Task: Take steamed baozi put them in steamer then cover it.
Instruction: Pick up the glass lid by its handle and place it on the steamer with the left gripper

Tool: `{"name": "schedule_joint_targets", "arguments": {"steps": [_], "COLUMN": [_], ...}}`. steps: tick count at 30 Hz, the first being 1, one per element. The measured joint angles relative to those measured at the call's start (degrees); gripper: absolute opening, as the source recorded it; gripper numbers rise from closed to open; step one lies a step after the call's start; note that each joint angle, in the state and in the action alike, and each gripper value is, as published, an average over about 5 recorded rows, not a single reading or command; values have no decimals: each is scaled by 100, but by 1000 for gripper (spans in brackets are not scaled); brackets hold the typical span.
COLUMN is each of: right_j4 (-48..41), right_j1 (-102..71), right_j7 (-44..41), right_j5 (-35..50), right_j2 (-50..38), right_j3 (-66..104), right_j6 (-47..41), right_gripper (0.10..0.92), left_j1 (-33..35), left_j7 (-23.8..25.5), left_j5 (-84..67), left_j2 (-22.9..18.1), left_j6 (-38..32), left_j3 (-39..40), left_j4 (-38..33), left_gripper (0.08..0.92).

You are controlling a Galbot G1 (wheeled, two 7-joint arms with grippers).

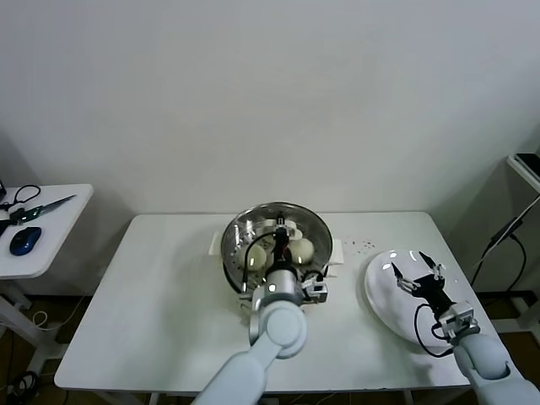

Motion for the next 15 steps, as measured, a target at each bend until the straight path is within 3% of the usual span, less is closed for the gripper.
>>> {"name": "schedule_joint_targets", "arguments": {"steps": [15], "right_j4": [-14], "right_j1": [0], "right_j7": [-40], "right_j5": [-106], "right_j2": [70], "right_j3": [11], "right_j6": [30], "right_gripper": [823], "left_j1": [80], "left_j7": [-141], "left_j5": [-53], "left_j2": [-52], "left_j6": [1], "left_j3": [-97], "left_j4": [78], "left_gripper": [149]}}
